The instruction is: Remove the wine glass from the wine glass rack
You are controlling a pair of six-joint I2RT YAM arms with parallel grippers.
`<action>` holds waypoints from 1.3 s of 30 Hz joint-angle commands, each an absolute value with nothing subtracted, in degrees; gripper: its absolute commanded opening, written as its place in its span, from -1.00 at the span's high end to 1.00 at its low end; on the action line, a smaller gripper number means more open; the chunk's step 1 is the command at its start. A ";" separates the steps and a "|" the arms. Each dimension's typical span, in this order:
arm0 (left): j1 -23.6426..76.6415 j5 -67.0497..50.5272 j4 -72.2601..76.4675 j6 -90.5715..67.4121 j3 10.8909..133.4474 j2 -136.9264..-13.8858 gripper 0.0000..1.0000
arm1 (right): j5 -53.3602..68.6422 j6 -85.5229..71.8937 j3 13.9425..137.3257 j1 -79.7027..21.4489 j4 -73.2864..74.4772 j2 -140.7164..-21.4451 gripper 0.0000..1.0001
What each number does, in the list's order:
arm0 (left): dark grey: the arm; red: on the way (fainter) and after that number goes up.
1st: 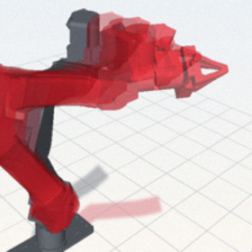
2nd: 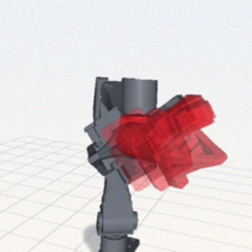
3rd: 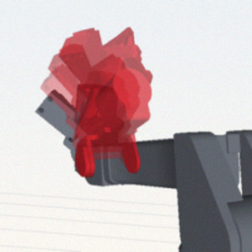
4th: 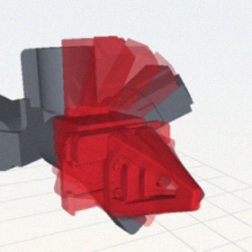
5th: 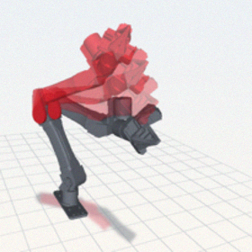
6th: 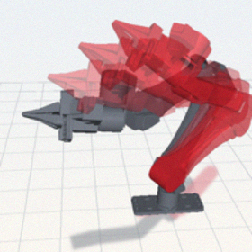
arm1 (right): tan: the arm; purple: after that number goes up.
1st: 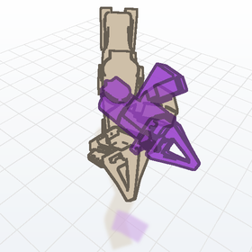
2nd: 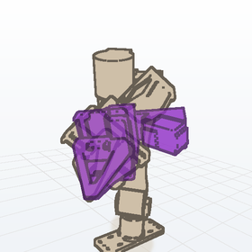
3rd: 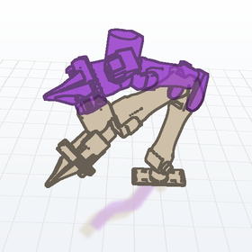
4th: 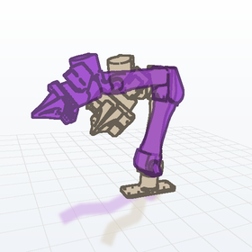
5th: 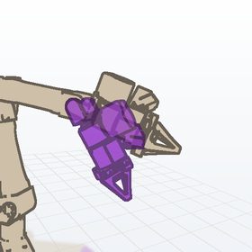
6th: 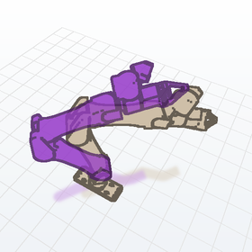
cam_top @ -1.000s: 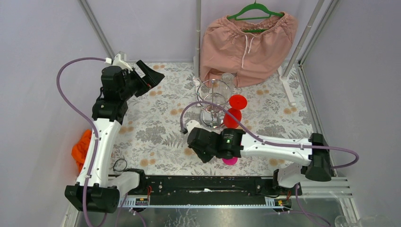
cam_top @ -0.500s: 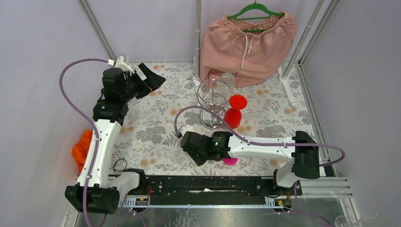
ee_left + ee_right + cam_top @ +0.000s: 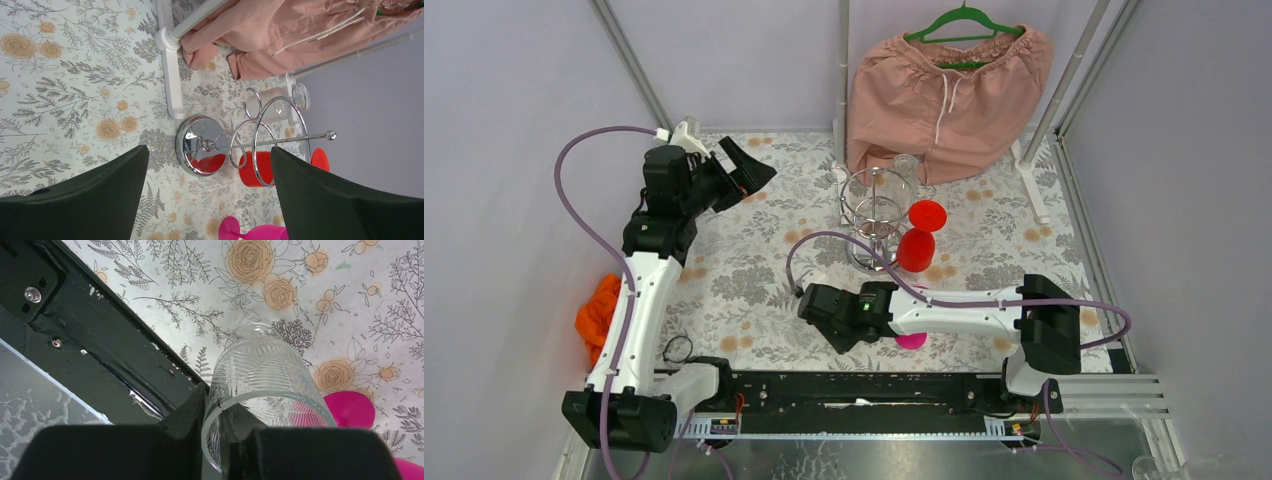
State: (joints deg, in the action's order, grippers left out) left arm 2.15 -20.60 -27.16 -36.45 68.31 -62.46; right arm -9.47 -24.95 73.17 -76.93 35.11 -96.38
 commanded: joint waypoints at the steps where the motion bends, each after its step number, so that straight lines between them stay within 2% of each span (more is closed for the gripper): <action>1: 1.76 -21.41 -25.69 -35.13 67.38 -62.40 -0.97 | -10.94 -24.89 74.83 -77.34 32.19 -96.59 1.00; 28: 1.76 -21.88 -24.51 -34.72 65.39 -62.79 -0.97 | -8.69 -25.34 74.67 -75.23 30.59 -99.47 1.00; 32: 1.76 -21.86 -24.52 -34.55 65.18 -63.01 -0.97 | -8.73 -25.50 76.29 -75.25 32.49 -100.26 0.79; 39: 1.76 -21.66 -24.47 -34.45 64.97 -63.11 -0.97 | -8.79 -25.99 77.45 -75.32 33.61 -100.01 0.24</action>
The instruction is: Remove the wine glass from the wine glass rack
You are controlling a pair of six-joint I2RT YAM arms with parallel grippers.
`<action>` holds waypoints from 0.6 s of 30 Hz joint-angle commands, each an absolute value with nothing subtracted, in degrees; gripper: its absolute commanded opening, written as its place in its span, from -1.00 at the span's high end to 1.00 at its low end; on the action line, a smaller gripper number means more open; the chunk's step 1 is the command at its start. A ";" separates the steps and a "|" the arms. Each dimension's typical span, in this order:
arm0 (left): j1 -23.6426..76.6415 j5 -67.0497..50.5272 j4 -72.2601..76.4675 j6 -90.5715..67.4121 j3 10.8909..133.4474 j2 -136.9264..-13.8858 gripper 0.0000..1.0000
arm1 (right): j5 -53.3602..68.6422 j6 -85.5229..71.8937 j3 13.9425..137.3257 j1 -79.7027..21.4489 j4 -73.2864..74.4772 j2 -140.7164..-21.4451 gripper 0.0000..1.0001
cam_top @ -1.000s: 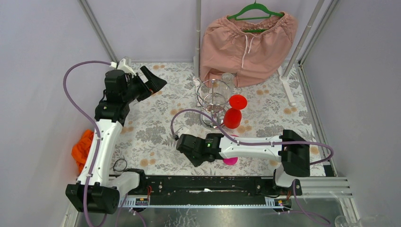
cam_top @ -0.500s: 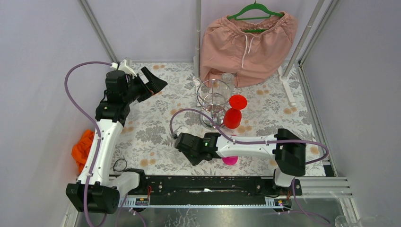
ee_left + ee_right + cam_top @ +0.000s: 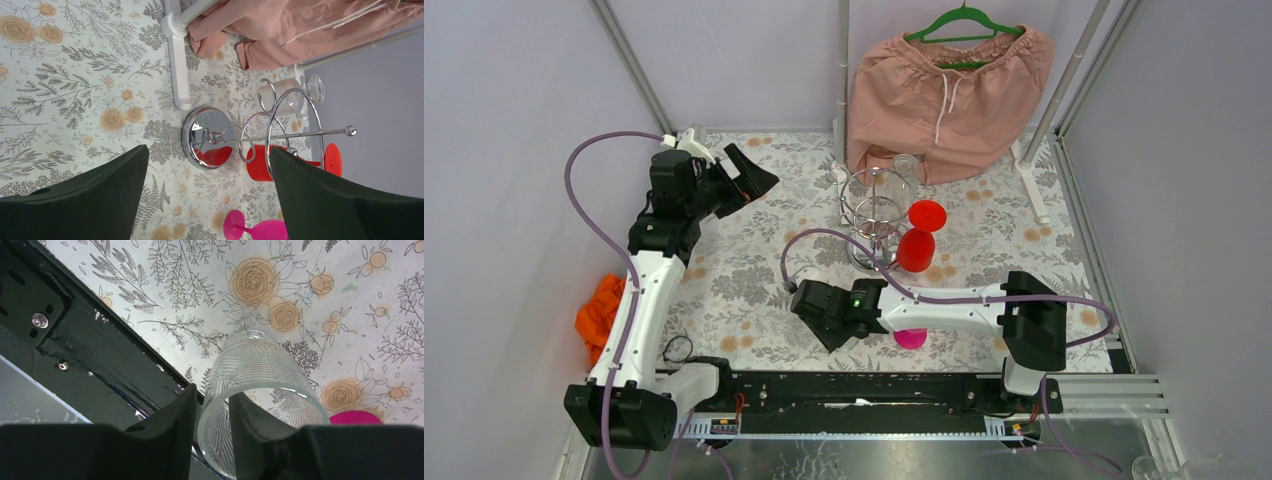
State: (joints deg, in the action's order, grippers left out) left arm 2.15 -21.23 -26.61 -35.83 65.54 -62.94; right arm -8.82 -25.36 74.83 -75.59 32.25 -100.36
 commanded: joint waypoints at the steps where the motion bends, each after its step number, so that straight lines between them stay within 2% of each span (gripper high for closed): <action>1: 1.78 -21.63 -24.49 -34.33 64.91 -63.11 -0.97 | -9.13 -26.08 77.63 -75.32 33.79 -99.71 0.17; 3: 1.76 -21.62 -24.44 -34.32 64.82 -63.24 -0.97 | -9.52 -26.15 78.18 -75.32 34.17 -99.02 0.10; 14: 1.76 -21.71 -24.02 -34.28 64.74 -63.95 -0.97 | -13.12 -25.40 84.23 -75.41 38.84 -93.11 0.08; 18: 1.76 -21.80 -23.87 -34.40 64.73 -64.16 -0.98 | -19.95 -25.22 86.92 -75.41 41.34 -89.51 0.08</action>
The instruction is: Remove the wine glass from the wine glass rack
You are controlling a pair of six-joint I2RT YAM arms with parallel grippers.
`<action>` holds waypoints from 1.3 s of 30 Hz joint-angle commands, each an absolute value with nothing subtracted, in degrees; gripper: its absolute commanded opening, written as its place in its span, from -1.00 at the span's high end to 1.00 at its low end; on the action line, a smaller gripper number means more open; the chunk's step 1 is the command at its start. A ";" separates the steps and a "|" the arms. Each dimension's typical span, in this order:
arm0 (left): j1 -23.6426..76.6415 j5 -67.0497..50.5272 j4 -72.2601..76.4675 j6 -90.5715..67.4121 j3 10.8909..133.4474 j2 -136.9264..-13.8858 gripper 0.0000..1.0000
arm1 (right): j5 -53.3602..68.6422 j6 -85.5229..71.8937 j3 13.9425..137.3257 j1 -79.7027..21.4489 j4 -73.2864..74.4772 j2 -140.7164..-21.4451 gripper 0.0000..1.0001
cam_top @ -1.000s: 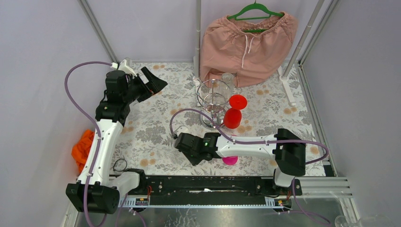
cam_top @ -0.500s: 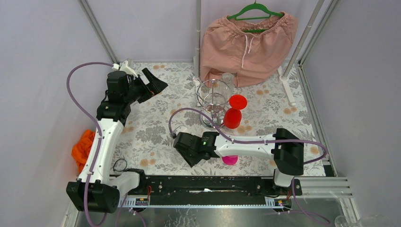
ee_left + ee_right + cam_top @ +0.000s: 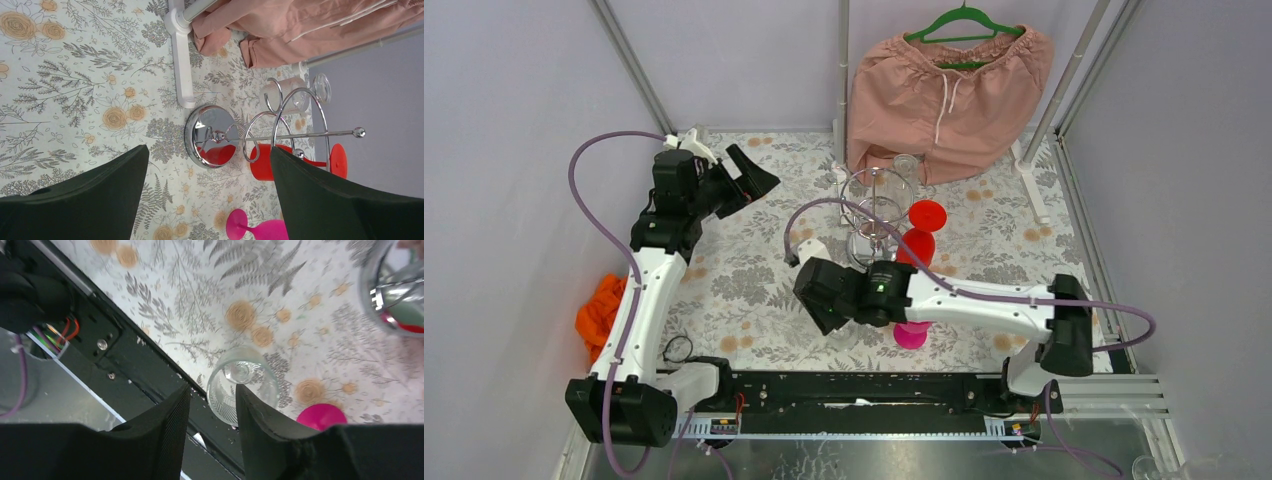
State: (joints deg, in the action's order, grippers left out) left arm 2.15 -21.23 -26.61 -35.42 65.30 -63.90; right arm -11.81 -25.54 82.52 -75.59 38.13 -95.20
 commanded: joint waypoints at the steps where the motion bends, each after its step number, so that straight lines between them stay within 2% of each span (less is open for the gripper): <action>1: 1.76 -21.92 -23.80 -34.45 64.77 -64.20 -0.98 | -22.52 -25.16 87.32 -75.41 41.64 -88.10 0.08; 8: 1.76 -23.37 -22.56 -35.57 64.55 -64.25 -0.97 | -42.36 -29.31 85.37 -72.24 41.96 -75.41 0.06; 14: 1.76 -24.47 -21.64 -36.25 64.39 -64.25 -0.98 | -37.57 -29.45 76.28 -55.66 37.53 -62.47 0.02; 20: 1.76 -25.58 -20.23 -37.11 63.64 -64.76 -0.97 | -30.55 -27.48 74.81 -42.55 37.29 -57.85 -0.02; 22: 1.76 -26.11 -19.77 -37.54 63.42 -64.94 -0.97 | -25.25 -27.64 74.64 -37.32 37.24 -58.19 -0.02; 29: 1.76 -26.80 -19.42 -37.49 63.52 -65.17 -0.97 | 9.73 -27.88 70.04 -10.33 28.00 -62.84 0.01; 35: 1.76 -26.84 -19.22 -36.92 63.51 -65.61 -0.97 | 35.85 -32.35 59.18 1.90 14.72 -62.69 0.01; 39: 1.76 -28.13 -17.71 -37.65 62.72 -67.11 -0.98 | 46.78 -40.11 50.77 5.78 1.08 -62.29 0.01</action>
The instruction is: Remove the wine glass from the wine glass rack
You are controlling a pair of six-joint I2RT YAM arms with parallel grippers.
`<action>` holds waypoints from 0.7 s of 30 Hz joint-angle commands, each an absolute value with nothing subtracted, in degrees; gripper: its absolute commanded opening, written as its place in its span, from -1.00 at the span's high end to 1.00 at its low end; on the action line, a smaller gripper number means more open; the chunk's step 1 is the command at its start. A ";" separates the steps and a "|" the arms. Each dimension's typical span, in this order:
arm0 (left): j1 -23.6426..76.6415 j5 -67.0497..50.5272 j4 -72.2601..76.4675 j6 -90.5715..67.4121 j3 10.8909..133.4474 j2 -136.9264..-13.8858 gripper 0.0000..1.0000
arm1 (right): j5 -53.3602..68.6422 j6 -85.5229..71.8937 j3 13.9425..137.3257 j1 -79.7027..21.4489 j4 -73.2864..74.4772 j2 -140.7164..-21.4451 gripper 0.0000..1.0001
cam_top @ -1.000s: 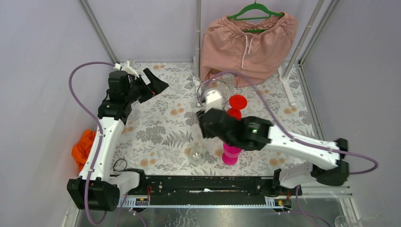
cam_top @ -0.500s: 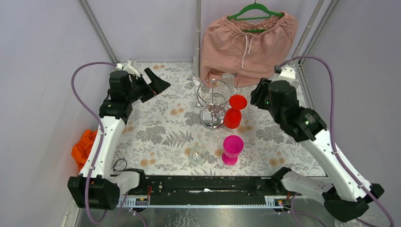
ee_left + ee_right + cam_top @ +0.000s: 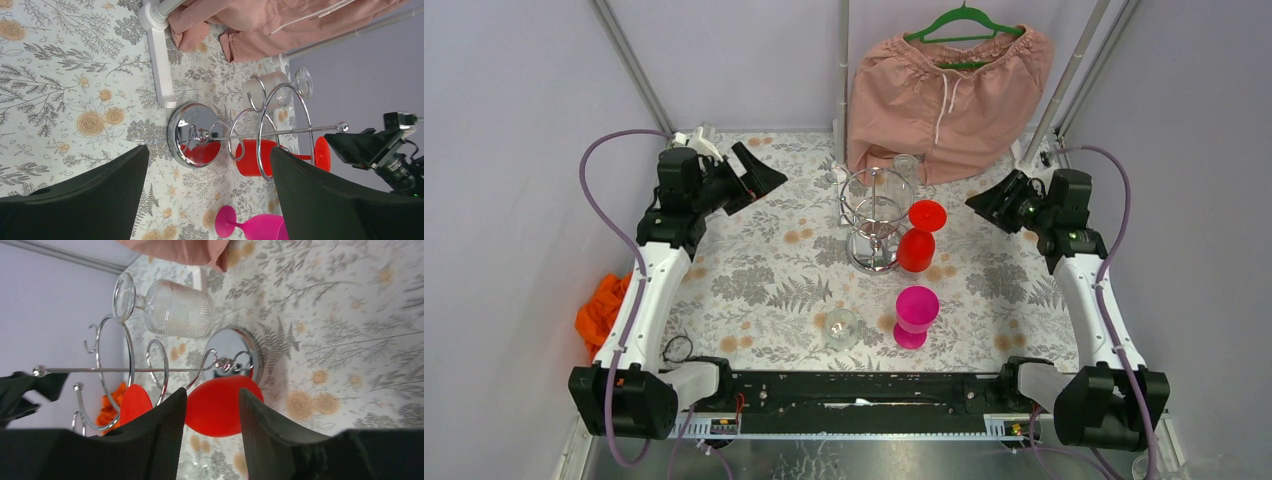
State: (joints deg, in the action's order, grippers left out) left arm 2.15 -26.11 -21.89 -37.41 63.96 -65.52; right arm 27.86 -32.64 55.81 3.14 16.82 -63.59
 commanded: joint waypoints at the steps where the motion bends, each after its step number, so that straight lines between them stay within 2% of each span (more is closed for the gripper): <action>1: 1.76 -28.39 -17.40 -37.76 62.55 -67.45 -0.97 | 48.90 -41.76 49.31 5.84 -2.63 -62.55 0.01; 5: 1.76 -28.60 -16.39 -38.09 61.95 -68.16 -0.97 | 52.75 -47.81 44.62 5.89 -11.87 -61.84 0.02; 10: 1.76 -29.08 -15.26 -38.56 61.29 -68.45 -0.97 | 55.59 -51.50 42.78 5.89 -16.30 -61.49 0.03; 21: 1.76 -30.00 -13.57 -39.36 60.10 -68.96 -0.98 | 55.79 -49.47 42.82 4.99 -12.73 -62.80 0.08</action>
State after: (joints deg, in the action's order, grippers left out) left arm 2.15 -28.64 -17.43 -38.96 60.90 -68.66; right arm 54.19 -50.37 42.59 5.69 -12.67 -62.98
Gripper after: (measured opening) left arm 0.987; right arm 0.461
